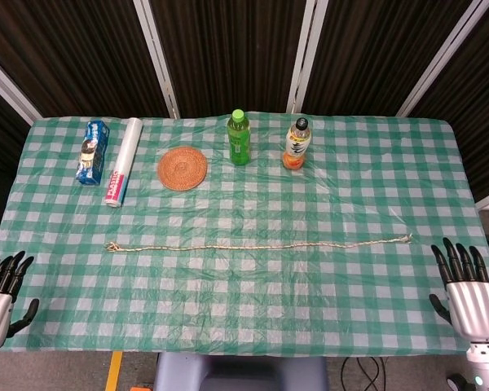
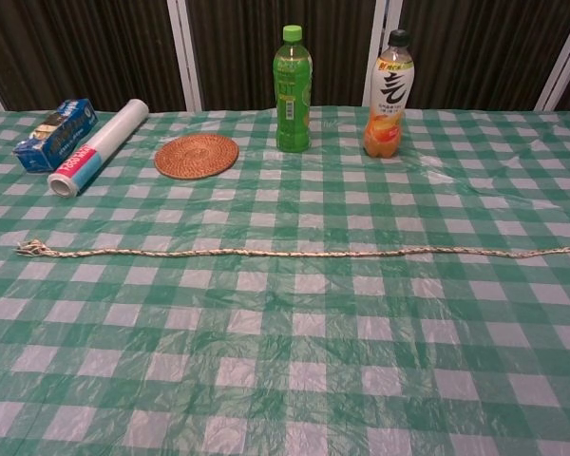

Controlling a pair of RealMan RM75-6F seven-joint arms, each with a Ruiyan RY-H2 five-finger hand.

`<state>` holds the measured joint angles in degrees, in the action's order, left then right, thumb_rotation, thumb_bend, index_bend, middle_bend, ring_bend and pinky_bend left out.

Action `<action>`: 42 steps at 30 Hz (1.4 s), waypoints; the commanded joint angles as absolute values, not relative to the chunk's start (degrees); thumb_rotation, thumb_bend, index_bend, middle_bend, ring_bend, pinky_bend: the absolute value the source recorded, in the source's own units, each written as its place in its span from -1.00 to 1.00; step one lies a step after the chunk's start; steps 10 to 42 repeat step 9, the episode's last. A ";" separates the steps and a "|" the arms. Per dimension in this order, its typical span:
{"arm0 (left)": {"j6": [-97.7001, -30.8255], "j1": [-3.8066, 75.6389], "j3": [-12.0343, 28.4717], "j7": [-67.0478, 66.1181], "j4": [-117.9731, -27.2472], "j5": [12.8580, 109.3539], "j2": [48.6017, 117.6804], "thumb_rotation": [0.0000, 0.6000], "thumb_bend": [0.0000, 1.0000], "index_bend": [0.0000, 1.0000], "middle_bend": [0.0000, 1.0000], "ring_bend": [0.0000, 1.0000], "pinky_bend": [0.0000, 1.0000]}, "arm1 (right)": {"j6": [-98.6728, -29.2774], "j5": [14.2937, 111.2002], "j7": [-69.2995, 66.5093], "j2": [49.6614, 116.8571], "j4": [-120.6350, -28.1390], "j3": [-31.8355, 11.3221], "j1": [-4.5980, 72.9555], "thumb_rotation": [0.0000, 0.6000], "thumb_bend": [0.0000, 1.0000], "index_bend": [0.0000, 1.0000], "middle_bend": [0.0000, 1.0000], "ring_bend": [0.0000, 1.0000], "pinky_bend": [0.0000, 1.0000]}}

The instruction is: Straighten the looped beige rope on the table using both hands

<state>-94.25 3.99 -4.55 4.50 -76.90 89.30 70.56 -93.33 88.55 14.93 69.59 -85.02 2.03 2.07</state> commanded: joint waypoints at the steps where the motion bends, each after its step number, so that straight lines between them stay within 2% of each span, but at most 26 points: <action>1: -95.02 3.53 -4.57 4.38 -77.03 91.00 70.16 1.00 -0.16 -1.00 -1.00 -1.00 -0.98 | -92.41 88.44 14.49 68.56 -85.94 2.11 1.78 1.00 -0.38 -1.00 -1.00 -1.00 -1.00; 42: -94.36 2.99 -4.11 1.73 -77.90 91.59 70.13 1.00 -0.15 -1.00 -1.00 -1.00 -0.98 | -90.97 88.67 15.03 68.31 -86.29 1.72 1.67 1.00 -0.38 -1.00 -1.00 -1.00 -1.00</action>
